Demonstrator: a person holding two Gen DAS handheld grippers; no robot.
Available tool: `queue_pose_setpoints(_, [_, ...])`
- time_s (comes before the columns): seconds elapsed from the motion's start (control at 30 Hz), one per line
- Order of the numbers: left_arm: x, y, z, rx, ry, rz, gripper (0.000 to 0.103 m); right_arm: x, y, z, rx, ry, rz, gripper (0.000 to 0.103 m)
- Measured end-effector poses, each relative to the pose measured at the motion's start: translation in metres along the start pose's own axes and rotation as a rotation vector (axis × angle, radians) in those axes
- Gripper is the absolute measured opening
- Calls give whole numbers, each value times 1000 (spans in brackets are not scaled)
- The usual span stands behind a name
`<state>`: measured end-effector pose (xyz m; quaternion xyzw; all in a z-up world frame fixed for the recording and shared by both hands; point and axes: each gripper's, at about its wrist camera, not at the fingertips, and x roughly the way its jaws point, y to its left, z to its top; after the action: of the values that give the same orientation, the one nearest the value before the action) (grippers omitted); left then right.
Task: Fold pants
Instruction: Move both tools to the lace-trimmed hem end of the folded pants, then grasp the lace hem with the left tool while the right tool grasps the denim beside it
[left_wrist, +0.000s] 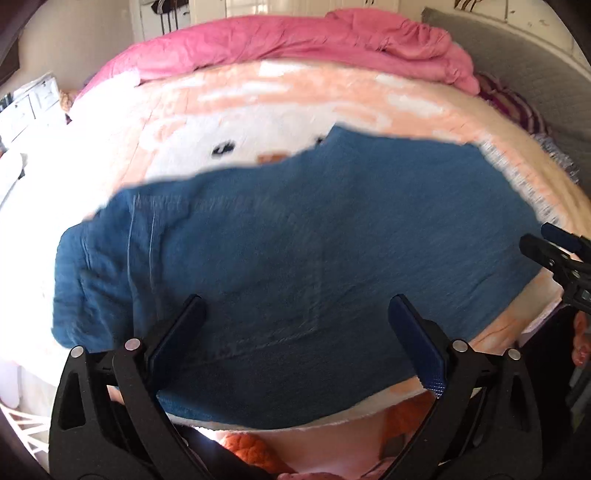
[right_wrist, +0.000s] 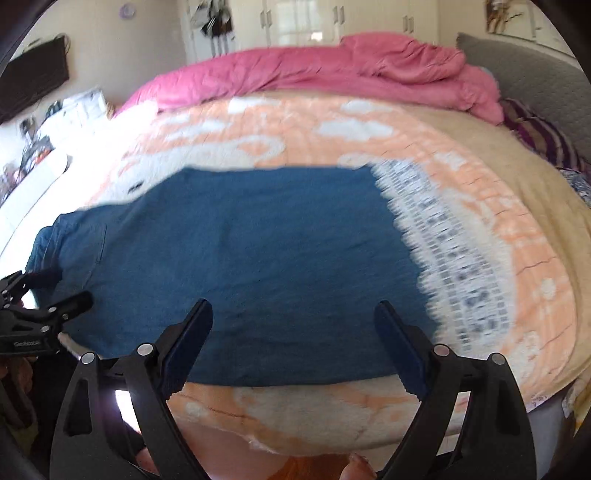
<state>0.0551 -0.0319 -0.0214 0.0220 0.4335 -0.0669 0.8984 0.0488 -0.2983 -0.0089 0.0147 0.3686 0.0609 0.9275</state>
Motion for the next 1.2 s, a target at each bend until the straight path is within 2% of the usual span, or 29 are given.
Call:
queue_pose_setpoints(0.03, [-3, -3, 6, 6, -10, -8, 94, -5, -7, 3, 21, -19, -15, 94])
queue_pose_setpoints(0.17, [-4, -28, 34, 54, -28, -36, 94, -15, -29, 8, 56, -66, -83, 95])
queue_pose_setpoints(0.23, [0, -46, 51, 89, -36, -58, 94, -15, -40, 8, 74, -66, -108, 95])
queue_pose_setpoints(0.33, [11, -74, 78, 138, -32, -93, 94, -12, -62, 5, 147, -42, -101, 96])
queue_pose_setpoints(0.47, [34, -109, 111, 183, -4, -136, 94, -7, -84, -1, 226, -26, -77, 96])
queue_pose_setpoints(0.67, [80, -150, 148, 250, 52, -209, 94, 5, -119, -18, 420, 24, 51, 96])
queue_pose_setpoints(0.77, [99, -166, 159, 281, 80, -225, 93, 0, -113, -21, 392, 6, 54, 95])
queue_pose_setpoints(0.8, [105, -170, 163, 284, 90, -242, 93, -1, -110, -22, 381, -1, 71, 82])
queue_pose_setpoints(0.83, [111, -175, 167, 287, 108, -267, 93, -1, -108, -22, 376, 0, 84, 65])
queue_pose_setpoints(0.9, [121, -183, 174, 294, 126, -315, 93, -1, -103, -24, 349, 1, 108, 63])
queue_pose_setpoints(1.0, [134, -194, 182, 313, 139, -385, 88, -3, -102, -24, 363, -27, 156, 61])
queue_pose_setpoints(1.07, [145, -198, 186, 310, 163, -442, 80, 2, -103, -23, 376, -16, 155, 61])
queue_pose_setpoints(1.2, [167, -201, 190, 291, 204, -498, 78, 5, -108, -22, 416, -19, 168, 63])
